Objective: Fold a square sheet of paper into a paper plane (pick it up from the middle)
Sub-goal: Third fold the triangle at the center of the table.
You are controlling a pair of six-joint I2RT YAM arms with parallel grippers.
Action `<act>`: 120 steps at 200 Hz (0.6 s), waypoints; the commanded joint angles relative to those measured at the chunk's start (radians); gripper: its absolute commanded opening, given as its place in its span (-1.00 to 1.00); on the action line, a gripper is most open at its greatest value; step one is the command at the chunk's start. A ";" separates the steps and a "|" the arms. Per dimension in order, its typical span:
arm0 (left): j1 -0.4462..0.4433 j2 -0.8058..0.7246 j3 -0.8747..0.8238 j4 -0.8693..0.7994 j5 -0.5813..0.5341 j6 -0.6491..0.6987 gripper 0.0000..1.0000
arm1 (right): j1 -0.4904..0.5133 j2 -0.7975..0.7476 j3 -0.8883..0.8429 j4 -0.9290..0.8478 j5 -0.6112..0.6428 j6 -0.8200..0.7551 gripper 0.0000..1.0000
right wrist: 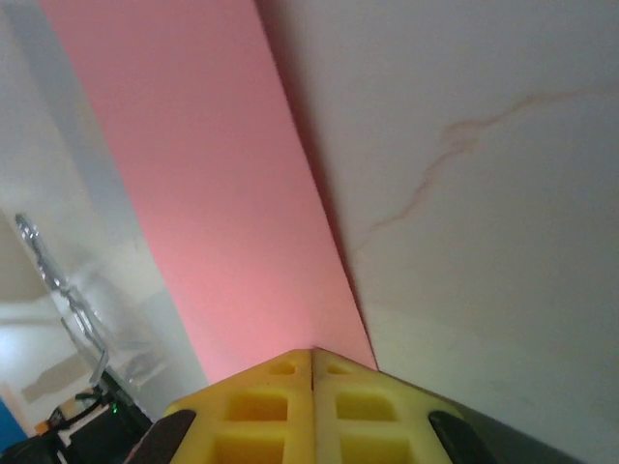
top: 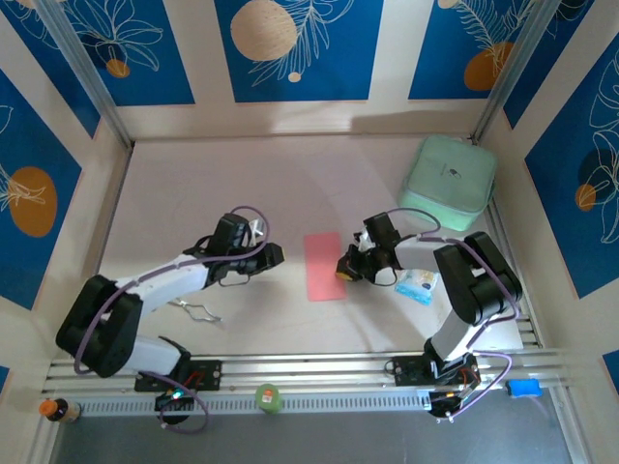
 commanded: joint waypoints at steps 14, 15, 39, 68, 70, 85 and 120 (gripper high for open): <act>-0.039 0.083 0.050 0.056 0.064 -0.037 -0.33 | 0.068 0.027 -0.018 0.003 0.020 0.034 -0.97; -0.039 0.084 0.051 0.056 0.064 -0.038 -0.33 | 0.070 0.028 -0.018 0.002 0.023 0.036 -0.97; -0.052 0.125 0.050 0.060 0.060 -0.065 -0.32 | 0.087 0.026 -0.025 0.006 0.055 0.069 -0.98; -0.055 0.178 0.053 0.075 0.087 -0.090 -0.32 | 0.100 0.023 -0.022 0.009 0.065 0.095 -0.97; -0.056 0.182 0.052 0.079 0.091 -0.092 -0.32 | 0.101 0.023 -0.022 0.008 0.068 0.098 -0.97; -0.064 0.203 0.048 0.104 0.099 -0.118 -0.33 | 0.109 0.025 -0.029 0.013 0.084 0.115 -0.97; -0.074 0.240 0.030 0.120 0.098 -0.161 -0.34 | 0.114 0.028 -0.053 0.047 0.091 0.155 -0.98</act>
